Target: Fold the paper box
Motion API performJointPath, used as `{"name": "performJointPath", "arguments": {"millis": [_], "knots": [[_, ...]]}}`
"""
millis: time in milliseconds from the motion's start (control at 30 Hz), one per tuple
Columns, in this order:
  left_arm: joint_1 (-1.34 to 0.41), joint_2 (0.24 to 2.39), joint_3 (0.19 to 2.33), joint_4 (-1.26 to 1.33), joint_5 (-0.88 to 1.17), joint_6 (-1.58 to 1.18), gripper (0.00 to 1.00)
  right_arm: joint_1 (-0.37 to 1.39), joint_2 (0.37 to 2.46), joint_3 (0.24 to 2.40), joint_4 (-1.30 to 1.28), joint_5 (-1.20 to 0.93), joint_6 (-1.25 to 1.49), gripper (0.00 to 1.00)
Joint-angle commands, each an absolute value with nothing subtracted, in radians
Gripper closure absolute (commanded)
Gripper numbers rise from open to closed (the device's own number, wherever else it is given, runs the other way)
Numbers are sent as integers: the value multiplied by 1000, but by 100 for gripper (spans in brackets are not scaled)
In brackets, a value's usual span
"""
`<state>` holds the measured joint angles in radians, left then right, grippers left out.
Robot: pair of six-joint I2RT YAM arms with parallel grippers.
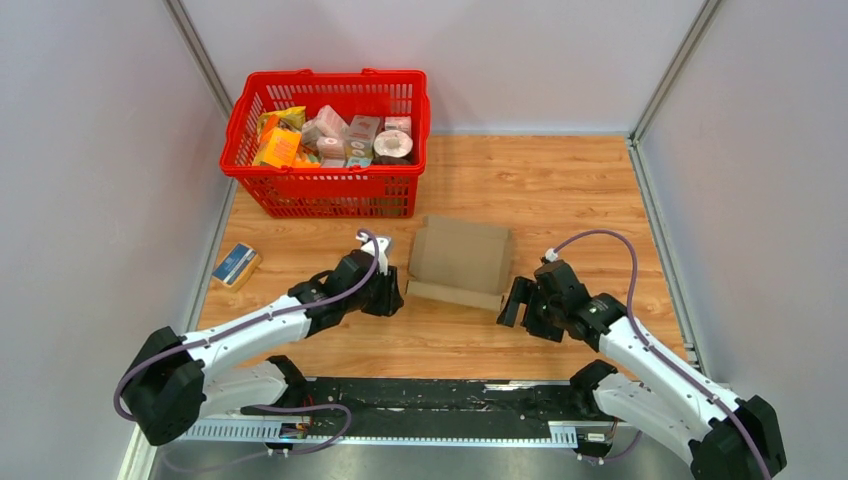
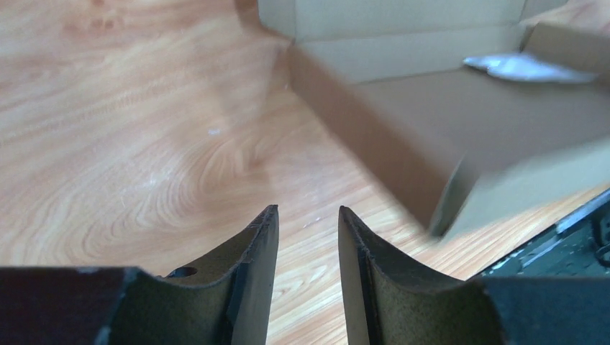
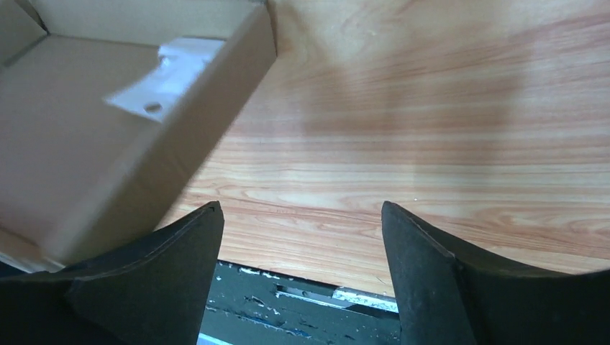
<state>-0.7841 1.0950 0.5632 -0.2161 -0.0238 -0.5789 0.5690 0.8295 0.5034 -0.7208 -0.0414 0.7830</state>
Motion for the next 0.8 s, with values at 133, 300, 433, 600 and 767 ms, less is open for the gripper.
{"name": "performJointPath", "arguments": {"millis": [133, 300, 433, 600, 767], "knots": [[-788, 996, 468, -259, -14, -623, 54, 575, 880, 489, -687, -82, 744, 14], [-779, 848, 550, -419, -106, -592, 46, 572, 832, 615, -793, -70, 755, 11], [-746, 825, 671, -439, -49, -566, 43, 572, 770, 719, -816, -34, 752, 2], [-693, 948, 842, -385, 23, -494, 43, 432, 840, 825, -770, -44, 693, 0], [-706, 1219, 1052, -293, 317, -428, 56, 309, 1015, 848, -628, -152, 643, 3]]}}
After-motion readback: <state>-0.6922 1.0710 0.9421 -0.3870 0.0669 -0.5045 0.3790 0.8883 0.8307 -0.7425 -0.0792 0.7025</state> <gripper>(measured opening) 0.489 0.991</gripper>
